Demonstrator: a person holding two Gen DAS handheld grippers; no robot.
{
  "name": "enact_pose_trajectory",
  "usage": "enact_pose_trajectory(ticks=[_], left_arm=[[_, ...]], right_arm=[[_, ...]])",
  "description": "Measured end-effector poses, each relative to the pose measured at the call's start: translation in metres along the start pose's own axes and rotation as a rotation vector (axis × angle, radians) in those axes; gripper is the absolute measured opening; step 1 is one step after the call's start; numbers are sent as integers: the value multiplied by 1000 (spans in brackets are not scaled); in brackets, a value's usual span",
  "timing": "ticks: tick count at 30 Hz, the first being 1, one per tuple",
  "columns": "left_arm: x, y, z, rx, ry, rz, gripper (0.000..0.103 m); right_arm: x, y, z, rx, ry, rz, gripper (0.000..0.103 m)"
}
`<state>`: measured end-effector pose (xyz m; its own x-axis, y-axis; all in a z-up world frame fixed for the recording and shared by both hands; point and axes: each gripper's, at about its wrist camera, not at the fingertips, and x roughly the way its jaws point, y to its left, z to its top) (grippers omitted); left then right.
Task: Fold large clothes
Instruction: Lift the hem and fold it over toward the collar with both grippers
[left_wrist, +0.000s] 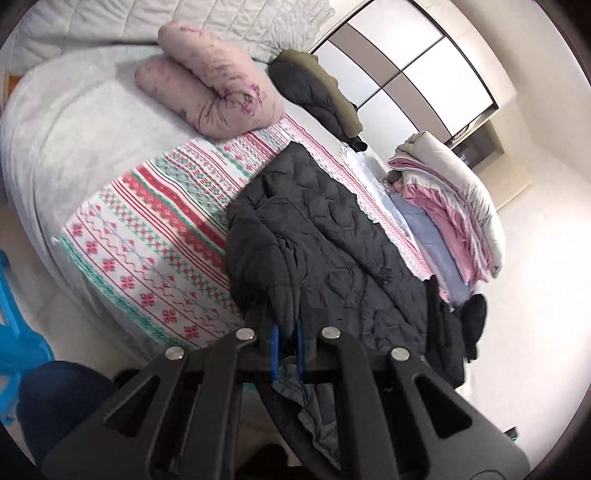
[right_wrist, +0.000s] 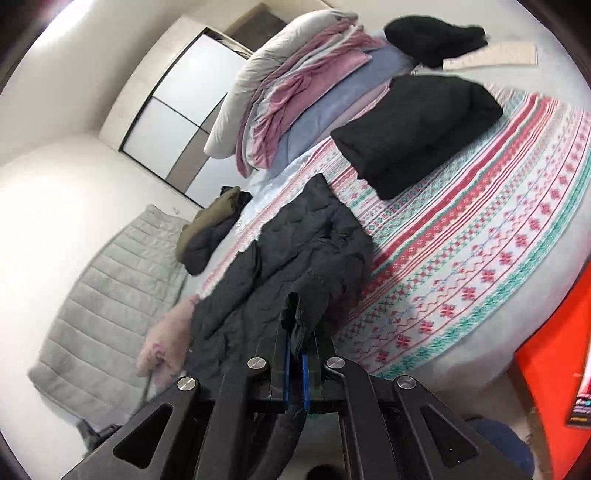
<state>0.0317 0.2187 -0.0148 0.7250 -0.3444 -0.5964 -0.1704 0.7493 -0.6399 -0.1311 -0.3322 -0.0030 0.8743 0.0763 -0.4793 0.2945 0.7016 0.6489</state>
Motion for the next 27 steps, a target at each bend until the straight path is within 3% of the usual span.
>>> enact_pose_trajectory(ticks=[7, 17, 24, 27], left_arm=[[7, -20, 26, 2, -34, -12, 8], [55, -77, 93, -35, -84, -23, 8], [138, -110, 165, -139, -84, 9, 8], [200, -128, 202, -99, -43, 78, 9]], right_arm=[[11, 21, 23, -24, -27, 35, 4], [60, 51, 95, 17, -85, 98, 4], [152, 79, 177, 41, -74, 65, 4], [213, 82, 212, 49, -64, -7, 4]])
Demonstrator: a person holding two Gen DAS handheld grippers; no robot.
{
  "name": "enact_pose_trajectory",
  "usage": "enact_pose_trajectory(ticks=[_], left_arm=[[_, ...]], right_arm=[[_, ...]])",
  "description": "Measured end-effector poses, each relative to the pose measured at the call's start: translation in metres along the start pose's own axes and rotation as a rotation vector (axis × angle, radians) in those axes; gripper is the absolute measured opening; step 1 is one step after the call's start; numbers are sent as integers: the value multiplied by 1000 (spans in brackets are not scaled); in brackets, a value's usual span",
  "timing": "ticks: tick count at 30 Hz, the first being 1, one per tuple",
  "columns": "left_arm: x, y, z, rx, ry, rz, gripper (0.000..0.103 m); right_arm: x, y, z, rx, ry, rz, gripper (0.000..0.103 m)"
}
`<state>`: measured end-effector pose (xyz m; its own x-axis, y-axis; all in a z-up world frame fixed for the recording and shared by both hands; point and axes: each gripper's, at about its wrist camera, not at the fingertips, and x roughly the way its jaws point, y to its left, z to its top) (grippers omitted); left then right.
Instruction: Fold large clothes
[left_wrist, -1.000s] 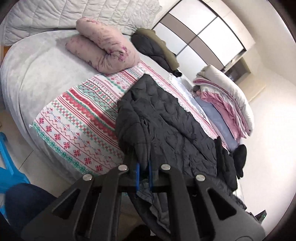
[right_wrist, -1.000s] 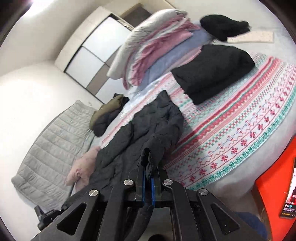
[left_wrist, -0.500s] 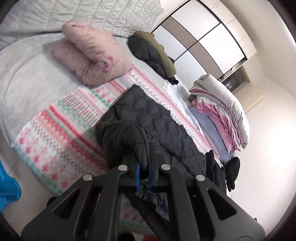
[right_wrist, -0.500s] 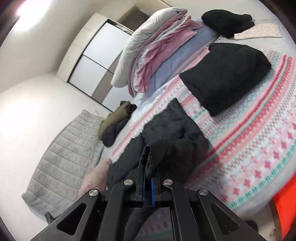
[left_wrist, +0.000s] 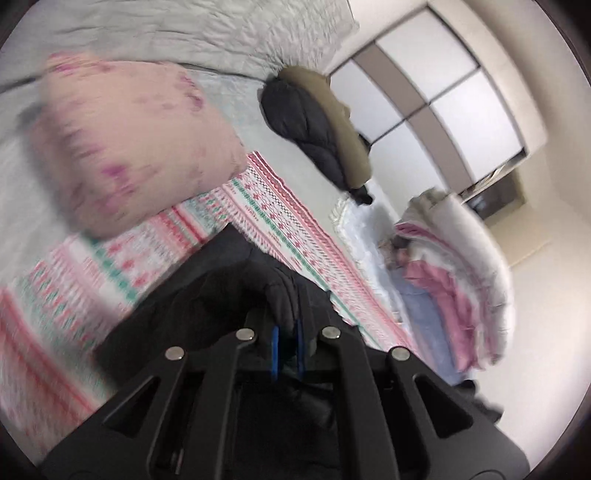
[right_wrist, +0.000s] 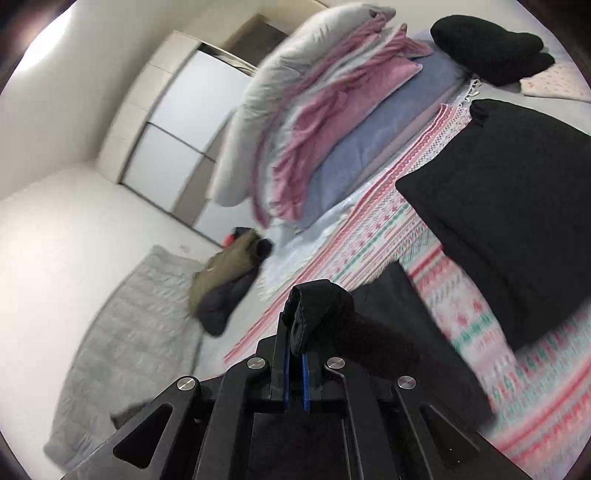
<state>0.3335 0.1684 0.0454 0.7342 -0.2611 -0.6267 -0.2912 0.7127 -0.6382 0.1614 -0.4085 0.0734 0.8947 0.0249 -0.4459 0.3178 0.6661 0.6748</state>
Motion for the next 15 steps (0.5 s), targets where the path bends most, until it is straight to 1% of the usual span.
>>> enact_pose_trajectory(ticks=[1, 2, 3, 4, 5, 7, 8, 9, 10, 11, 12, 14, 15], left_arm=[[21, -3, 7, 2, 18, 24, 11], [49, -4, 16, -7, 39, 56, 14], [75, -4, 22, -1, 55, 84, 19], [106, -2, 26, 31, 89, 107, 20], [132, 4, 26, 59, 149, 123, 21], [158, 17, 23, 73, 266, 135, 21], [159, 20, 23, 86, 276, 110, 24], [154, 22, 23, 112, 265, 87, 32], [147, 23, 25, 135, 247, 80, 36], [137, 23, 29, 148, 219, 69, 45], [128, 23, 34, 148, 199, 55, 53], [113, 26, 45, 119, 166, 7, 58], [109, 28, 51, 113, 158, -15, 62]], right_arm=[[18, -1, 7, 3, 4, -27, 5], [48, -6, 15, 27, 13, -69, 7], [69, -13, 20, 53, 19, -100, 8], [90, -21, 24, 80, 23, -136, 9], [120, -33, 27, 102, 45, -199, 10], [163, -44, 26, 58, 158, -331, 12], [174, -49, 25, 46, 203, -350, 13], [179, -54, 26, 49, 237, -331, 17], [176, -59, 31, 60, 240, -299, 20], [169, -63, 36, 71, 216, -282, 33], [159, -67, 42, 81, 181, -275, 55], [137, -73, 51, 76, 80, -292, 76], [130, -74, 54, 35, 43, -307, 76]])
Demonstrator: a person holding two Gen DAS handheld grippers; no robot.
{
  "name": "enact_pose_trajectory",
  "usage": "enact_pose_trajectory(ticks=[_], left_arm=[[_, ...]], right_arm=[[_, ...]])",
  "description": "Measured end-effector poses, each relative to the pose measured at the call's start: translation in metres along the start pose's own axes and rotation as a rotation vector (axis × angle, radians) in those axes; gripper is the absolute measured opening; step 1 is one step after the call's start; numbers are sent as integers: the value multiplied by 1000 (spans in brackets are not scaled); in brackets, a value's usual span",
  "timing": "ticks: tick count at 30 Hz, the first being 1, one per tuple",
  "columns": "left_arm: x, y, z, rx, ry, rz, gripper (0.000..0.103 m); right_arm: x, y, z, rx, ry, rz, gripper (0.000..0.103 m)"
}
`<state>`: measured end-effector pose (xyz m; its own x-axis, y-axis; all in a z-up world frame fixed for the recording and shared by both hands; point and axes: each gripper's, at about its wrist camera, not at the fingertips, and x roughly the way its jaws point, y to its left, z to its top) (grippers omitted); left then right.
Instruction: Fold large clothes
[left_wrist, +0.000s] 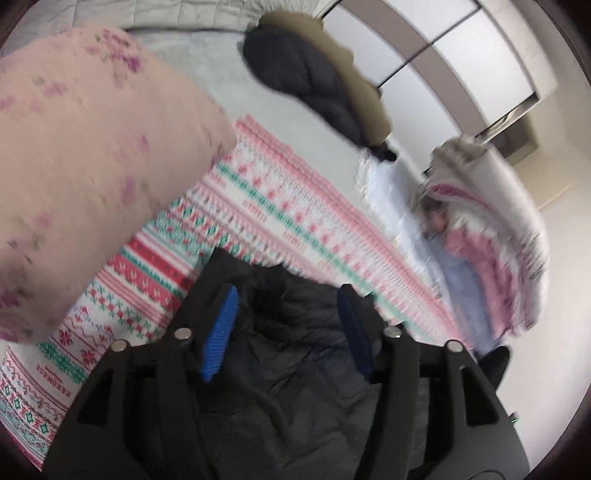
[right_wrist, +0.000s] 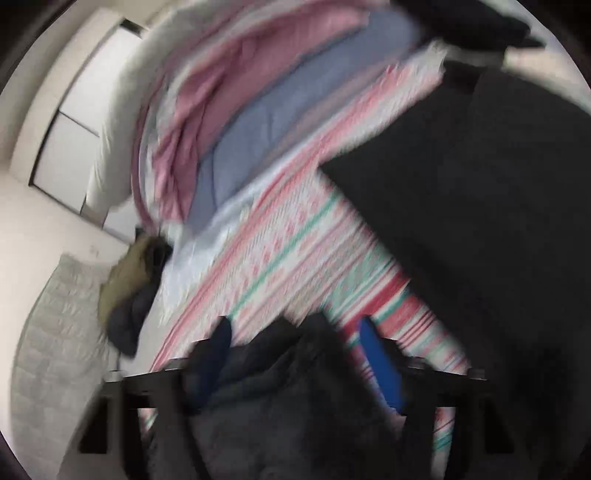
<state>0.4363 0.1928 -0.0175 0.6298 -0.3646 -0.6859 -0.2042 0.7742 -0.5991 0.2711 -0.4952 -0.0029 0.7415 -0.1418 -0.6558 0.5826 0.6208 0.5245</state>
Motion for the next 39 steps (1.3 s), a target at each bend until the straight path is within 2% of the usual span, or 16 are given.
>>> enact_pose_trajectory(ticks=[3, 5, 7, 8, 10, 11, 12, 14, 15, 21, 24, 27, 31, 33, 39], left_arm=[[6, 1, 5, 44, -6, 17, 67], [35, -1, 2, 106, 74, 63, 68], [60, 2, -4, 119, 145, 103, 68], [73, 5, -8, 108, 162, 126, 67], [84, 5, -12, 110, 159, 134, 62], [88, 3, -13, 124, 154, 150, 49], [91, 0, -14, 138, 155, 186, 29], [95, -6, -13, 166, 148, 221, 12], [91, -9, -12, 168, 126, 226, 10], [54, -41, 7, 170, -33, 175, 8], [57, -59, 17, 200, -89, 206, 8], [99, -65, 20, 245, -47, 332, 8], [152, -39, 9, 225, 34, 416, 9], [168, -28, 2, 222, 49, 410, 10], [167, -17, -1, 213, 30, 369, 14]], right_arm=[[12, 0, -1, -122, 45, -45, 76], [30, 2, -7, -198, 109, -44, 76], [44, 9, -11, -263, 125, -47, 75], [49, 13, -13, -286, 128, -41, 72], [58, 26, -19, -361, 144, -2, 42], [63, 37, -24, -422, 161, 2, 12], [66, 44, -28, -466, 162, -27, 8], [70, 58, -34, -544, 141, -80, 6], [70, 63, -35, -567, 128, -93, 5], [46, 96, -14, -524, 14, -36, 4], [52, 122, -5, -543, -53, -83, 4], [77, 126, 0, -528, -49, -172, 4], [133, 97, -7, -460, 38, -288, 4], [151, 81, -13, -430, 58, -300, 4], [172, 61, -23, -395, 101, -284, 8]])
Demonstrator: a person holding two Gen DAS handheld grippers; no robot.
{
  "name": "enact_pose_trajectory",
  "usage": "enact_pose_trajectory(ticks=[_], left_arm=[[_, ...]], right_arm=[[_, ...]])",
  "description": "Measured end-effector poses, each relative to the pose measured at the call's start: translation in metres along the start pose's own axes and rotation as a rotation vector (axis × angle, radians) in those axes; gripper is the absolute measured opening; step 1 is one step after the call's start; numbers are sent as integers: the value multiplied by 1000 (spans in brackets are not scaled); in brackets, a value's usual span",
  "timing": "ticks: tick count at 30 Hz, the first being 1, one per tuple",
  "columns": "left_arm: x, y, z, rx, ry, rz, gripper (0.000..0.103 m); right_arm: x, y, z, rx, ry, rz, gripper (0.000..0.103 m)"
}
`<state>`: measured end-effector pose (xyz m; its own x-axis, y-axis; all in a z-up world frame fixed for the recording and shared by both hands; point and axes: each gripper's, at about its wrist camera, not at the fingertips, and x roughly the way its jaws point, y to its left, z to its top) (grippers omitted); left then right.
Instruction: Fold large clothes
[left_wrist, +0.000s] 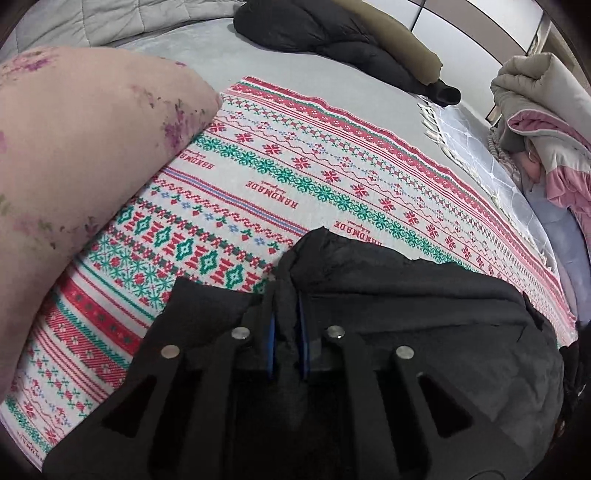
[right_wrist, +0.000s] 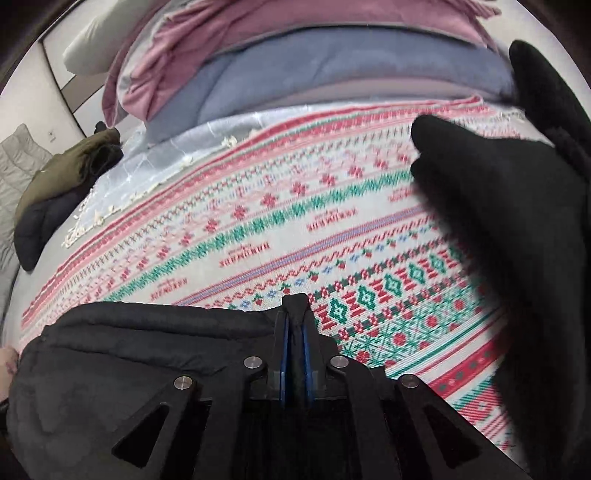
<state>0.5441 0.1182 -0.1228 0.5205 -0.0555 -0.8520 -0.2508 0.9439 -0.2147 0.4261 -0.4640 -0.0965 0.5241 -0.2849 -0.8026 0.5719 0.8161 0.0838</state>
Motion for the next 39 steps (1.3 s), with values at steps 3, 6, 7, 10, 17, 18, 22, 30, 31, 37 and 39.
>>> enact_pose_trajectory(ticks=[3, 6, 7, 10, 17, 18, 22, 30, 31, 37, 39], left_arm=[[-3, 3, 4, -15, 15, -28, 19], [-22, 14, 11, -65, 35, -91, 34], [-35, 20, 13, -90, 17, -127, 38], [-83, 30, 21, -113, -66, -187, 58], [-181, 39, -28, -125, -77, -230, 63], [-189, 38, -43, -104, -64, -243, 65], [-205, 28, -120, -38, -20, -265, 66], [-171, 14, -172, 5, -51, -174, 66], [-162, 14, -172, 6, -46, -145, 66], [-128, 28, -172, -95, 48, -124, 66], [-126, 23, -172, -70, 45, -104, 66]], right_arm=[[2, 6, -1, -20, 4, -23, 12], [-5, 4, 3, -21, 31, -15, 27], [-12, 0, 5, -1, 36, 10, 32], [-49, -25, 9, 149, -1, 113, 74], [-169, -63, -44, 343, -66, 399, 74], [-183, -62, -61, 330, -67, 409, 75], [-209, -60, -116, 234, -52, 345, 75], [-201, -69, -158, 176, -78, 366, 75], [-197, -65, -159, 152, -77, 358, 75], [-141, -41, -173, 19, 53, 145, 75], [-132, -40, -174, 20, 59, 140, 76]])
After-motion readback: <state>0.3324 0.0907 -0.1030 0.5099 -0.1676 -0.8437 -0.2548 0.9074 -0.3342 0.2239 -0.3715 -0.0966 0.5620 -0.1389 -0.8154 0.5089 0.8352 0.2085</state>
